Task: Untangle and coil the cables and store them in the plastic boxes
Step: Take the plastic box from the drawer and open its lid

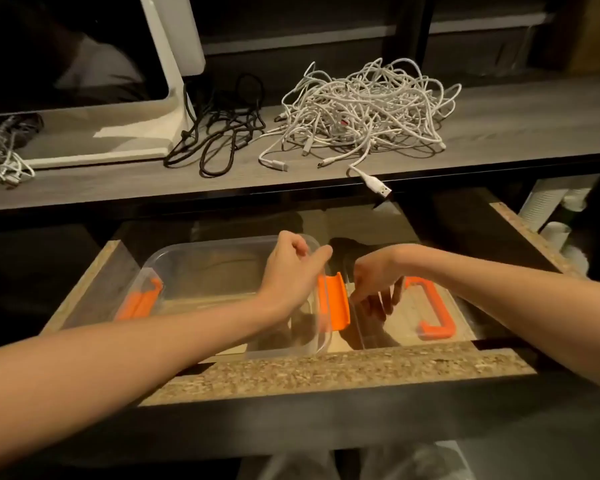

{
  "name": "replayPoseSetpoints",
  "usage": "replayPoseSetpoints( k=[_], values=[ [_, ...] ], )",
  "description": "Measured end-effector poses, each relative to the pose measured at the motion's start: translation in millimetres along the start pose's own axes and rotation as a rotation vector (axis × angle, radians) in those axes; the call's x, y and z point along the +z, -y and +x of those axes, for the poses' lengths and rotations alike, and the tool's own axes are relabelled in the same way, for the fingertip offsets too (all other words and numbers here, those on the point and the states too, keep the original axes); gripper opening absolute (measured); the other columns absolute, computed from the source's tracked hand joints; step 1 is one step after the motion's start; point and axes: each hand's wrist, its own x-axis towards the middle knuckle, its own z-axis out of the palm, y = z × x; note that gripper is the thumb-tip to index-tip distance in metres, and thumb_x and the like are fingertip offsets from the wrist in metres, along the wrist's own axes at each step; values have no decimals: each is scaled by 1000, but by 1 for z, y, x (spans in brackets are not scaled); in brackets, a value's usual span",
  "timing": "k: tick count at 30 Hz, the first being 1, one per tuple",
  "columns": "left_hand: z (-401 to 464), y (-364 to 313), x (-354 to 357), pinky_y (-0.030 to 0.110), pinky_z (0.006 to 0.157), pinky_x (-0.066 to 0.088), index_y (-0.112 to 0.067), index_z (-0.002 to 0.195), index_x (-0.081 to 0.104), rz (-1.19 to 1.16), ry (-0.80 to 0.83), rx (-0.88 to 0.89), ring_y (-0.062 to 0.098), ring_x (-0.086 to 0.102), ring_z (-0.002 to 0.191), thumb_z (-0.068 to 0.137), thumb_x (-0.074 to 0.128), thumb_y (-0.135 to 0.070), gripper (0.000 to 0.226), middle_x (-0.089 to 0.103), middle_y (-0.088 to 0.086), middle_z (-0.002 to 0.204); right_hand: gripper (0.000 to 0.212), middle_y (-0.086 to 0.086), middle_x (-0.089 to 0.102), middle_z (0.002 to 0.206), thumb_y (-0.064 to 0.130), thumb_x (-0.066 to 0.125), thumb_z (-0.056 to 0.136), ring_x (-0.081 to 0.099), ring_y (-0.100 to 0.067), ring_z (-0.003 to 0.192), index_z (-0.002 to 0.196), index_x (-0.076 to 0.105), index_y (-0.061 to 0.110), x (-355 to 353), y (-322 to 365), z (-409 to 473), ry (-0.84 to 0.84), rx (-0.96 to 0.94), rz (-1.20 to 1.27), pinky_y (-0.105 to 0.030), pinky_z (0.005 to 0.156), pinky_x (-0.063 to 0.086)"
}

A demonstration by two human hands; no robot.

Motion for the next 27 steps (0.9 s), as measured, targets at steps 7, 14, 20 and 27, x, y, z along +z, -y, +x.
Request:
replayPoseSetpoints(
  k=[7,14,20,27],
  values=[
    [-5,1,6,39,83,54,-18,116,25,245,146,-167,17,59,88,97,54,-39,41,49,-3,91,34,-3,62,70,35,51,98,60,-10,58,82,63,8,25,10,11,79,142,-88,-16,51,48],
    [-5,-6,7,35,79,55,-11,134,20,474,215,-208,20,62,85,99,40,-46,53,54,0,91,23,-3,58,73,28,57,96,58,-10,52,91,65,7,29,11,17,76,223,-105,-17,47,47],
    [4,-16,-3,22,61,49,-8,108,56,806,300,-43,11,59,65,102,33,-44,43,51,-4,76,24,1,62,58,30,60,93,57,-6,46,83,64,8,18,13,-2,-85,155,-50,-16,49,43],
    [8,-25,-2,24,73,53,-10,86,59,962,341,40,12,55,63,105,30,-39,45,53,1,71,44,6,52,64,54,51,89,51,-10,63,63,52,19,10,19,-21,-427,190,-135,-24,60,35]
  ],
)
